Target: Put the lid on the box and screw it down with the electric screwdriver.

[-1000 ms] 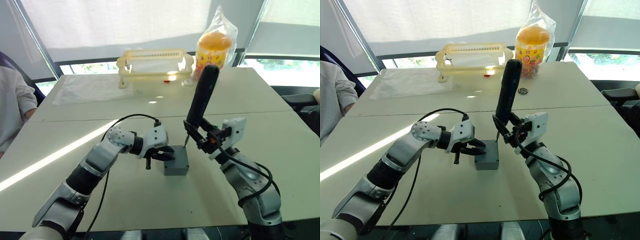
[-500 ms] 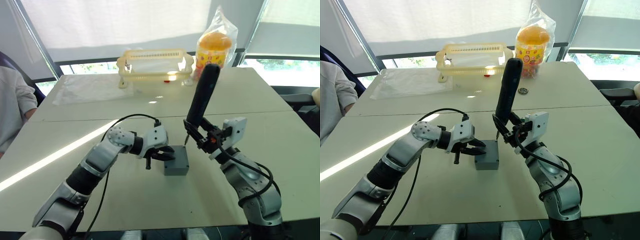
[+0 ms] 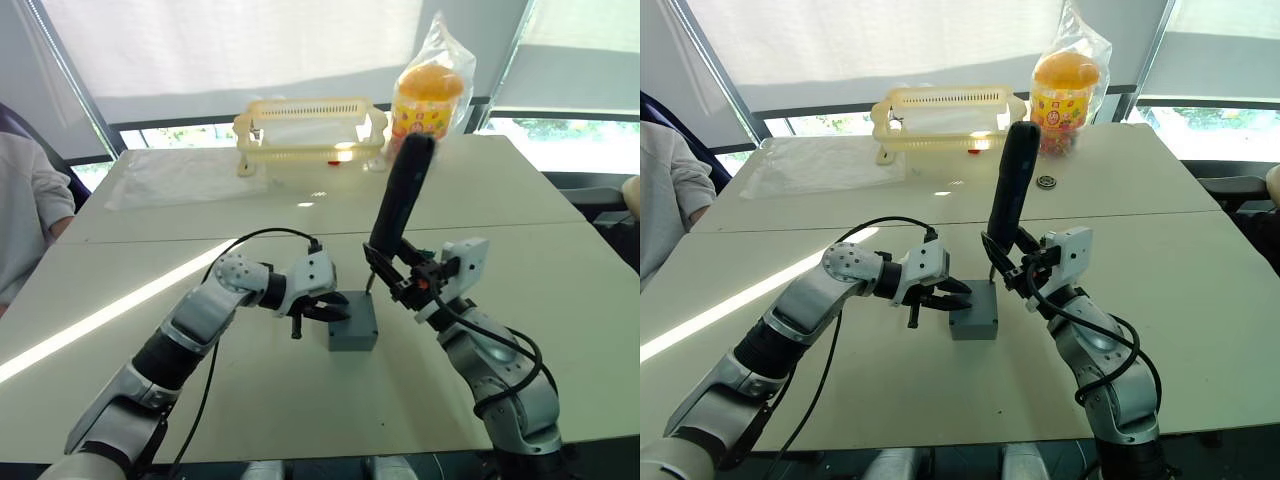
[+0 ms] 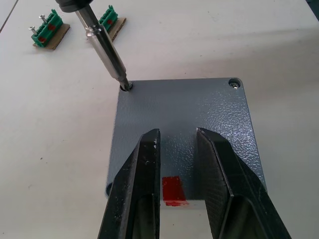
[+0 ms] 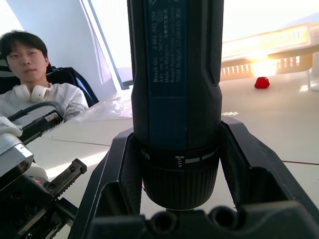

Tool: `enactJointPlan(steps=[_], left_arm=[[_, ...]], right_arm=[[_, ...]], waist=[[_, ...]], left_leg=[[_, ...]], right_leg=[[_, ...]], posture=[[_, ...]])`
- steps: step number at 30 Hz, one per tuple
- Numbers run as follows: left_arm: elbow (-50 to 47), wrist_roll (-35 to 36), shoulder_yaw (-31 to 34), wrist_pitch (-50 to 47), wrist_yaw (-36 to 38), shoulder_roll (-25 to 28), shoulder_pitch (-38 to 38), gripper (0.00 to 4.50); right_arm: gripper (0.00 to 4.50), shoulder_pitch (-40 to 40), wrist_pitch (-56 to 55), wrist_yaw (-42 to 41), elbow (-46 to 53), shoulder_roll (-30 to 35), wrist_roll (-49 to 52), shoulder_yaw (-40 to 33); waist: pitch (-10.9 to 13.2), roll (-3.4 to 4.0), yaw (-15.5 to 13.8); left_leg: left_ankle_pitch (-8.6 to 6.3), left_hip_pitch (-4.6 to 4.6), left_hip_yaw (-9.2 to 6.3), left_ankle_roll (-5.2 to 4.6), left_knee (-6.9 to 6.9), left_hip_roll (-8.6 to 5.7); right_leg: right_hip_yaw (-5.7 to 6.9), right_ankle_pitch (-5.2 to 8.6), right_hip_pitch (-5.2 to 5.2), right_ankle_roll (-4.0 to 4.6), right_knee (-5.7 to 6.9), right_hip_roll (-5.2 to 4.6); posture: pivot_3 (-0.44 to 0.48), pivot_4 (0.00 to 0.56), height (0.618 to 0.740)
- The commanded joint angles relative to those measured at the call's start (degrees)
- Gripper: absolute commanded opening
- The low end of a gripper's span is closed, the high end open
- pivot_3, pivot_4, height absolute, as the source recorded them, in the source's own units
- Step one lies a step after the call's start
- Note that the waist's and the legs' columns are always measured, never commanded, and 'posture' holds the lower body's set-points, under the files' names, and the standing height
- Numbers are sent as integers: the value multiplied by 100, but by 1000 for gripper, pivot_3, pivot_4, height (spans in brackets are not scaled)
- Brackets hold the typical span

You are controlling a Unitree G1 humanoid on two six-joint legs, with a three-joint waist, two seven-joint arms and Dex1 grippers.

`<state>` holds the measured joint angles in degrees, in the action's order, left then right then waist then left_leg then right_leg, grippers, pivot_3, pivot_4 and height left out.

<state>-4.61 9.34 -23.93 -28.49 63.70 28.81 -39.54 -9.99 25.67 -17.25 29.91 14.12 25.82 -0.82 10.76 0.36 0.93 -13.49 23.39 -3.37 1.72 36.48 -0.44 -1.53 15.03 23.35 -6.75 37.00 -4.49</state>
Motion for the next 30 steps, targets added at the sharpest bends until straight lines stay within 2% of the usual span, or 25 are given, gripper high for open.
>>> enactJointPlan(steps=[1, 30], left_arm=[[37, -123, -114, -69, 33, 70, 95, 1125], [86, -142, -139, -24, 50, 59, 92, 1125]], right_arm=[[1784, -52, -236, -50, 257, 0, -2, -73], [1784, -120, -173, -19, 304, 68, 113, -234]], waist=[[0, 0, 0], [0, 0, -2]], left_leg=[[0, 0, 0, 0, 0, 0], [0, 0, 0, 0, 0, 0]], right_leg=[[0, 0, 0, 0, 0, 0], [0, 0, 0, 0, 0, 0]], posture=[[0, 150, 740], [0, 150, 740]])
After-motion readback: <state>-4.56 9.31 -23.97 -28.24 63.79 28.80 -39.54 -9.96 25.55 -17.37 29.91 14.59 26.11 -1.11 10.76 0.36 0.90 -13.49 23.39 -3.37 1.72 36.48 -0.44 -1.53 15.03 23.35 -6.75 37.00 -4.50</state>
